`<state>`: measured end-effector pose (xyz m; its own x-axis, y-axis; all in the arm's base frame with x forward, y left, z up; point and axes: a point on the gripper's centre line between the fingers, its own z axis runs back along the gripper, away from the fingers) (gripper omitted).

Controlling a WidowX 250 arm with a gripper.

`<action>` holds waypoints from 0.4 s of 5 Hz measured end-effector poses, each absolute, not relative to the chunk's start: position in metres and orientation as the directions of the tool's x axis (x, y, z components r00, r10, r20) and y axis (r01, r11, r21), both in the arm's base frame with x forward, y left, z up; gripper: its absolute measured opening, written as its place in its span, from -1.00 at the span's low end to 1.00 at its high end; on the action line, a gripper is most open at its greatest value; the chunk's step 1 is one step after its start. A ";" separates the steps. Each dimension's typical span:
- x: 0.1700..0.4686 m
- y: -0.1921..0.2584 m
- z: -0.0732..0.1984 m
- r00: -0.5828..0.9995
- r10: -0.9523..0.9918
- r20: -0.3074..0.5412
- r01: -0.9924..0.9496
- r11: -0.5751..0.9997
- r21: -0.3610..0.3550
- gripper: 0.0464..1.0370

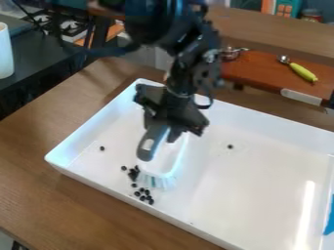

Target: Sweep into pile

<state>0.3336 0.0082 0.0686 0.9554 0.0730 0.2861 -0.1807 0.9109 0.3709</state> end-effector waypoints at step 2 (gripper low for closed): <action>0.318 0.029 0.082 0.948 0.035 0.317 -0.193 0.854 0.482 -0.09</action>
<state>0.3180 0.0287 0.0817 0.9478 0.0351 0.3170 -0.1929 0.8545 0.4823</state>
